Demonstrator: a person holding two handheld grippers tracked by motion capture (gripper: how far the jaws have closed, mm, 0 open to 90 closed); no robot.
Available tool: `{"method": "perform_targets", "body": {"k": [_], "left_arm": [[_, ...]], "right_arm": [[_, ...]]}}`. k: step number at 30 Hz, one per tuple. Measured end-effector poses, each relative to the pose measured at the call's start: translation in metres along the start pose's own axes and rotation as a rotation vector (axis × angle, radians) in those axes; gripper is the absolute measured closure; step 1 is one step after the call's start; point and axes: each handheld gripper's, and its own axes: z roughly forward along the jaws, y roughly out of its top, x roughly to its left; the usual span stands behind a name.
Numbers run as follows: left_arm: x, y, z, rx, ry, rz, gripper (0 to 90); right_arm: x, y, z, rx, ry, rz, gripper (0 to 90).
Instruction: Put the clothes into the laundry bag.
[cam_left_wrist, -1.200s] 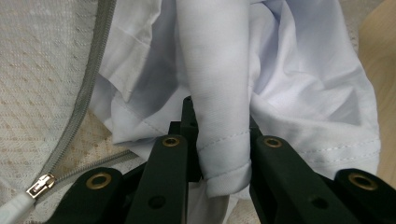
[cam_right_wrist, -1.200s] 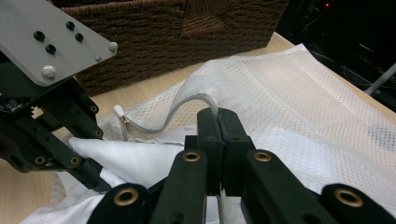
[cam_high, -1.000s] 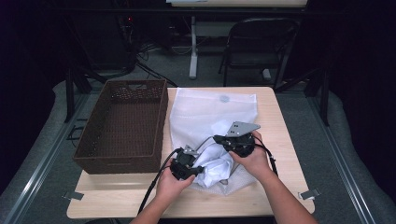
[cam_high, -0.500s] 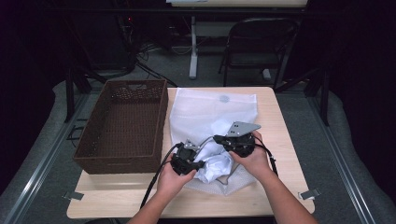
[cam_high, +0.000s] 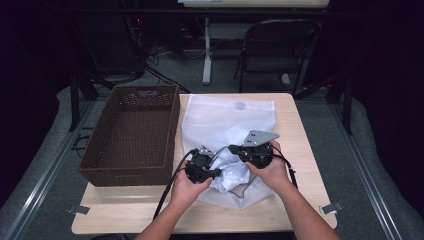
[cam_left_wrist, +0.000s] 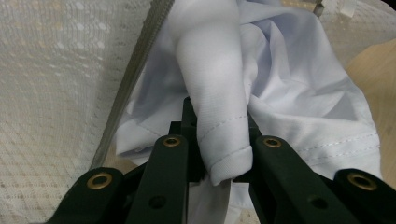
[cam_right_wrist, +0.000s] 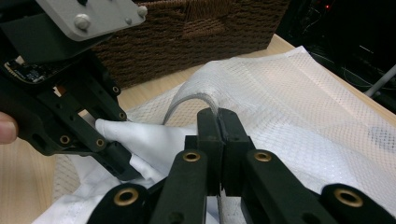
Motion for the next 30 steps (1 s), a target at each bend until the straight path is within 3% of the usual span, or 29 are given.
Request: {"method": "perform_targets", "body": {"k": [11, 20, 30], "left_arm": [[0.001, 0.008, 0.005, -0.001, 0.012, -0.005, 80.8], [0.002, 0.013, 0.013, -0.021, 0.032, -0.046, 80.8], [0.001, 0.022, 0.018, -0.029, 0.050, -0.065, 80.8]], "right_arm": [[0.002, 0.001, 0.000, -0.003, 0.004, -0.003, 89.2], [0.005, 0.002, 0.001, 0.002, 0.008, -0.010, 89.3], [0.005, 0.001, 0.002, 0.004, 0.009, -0.010, 89.3]]}}
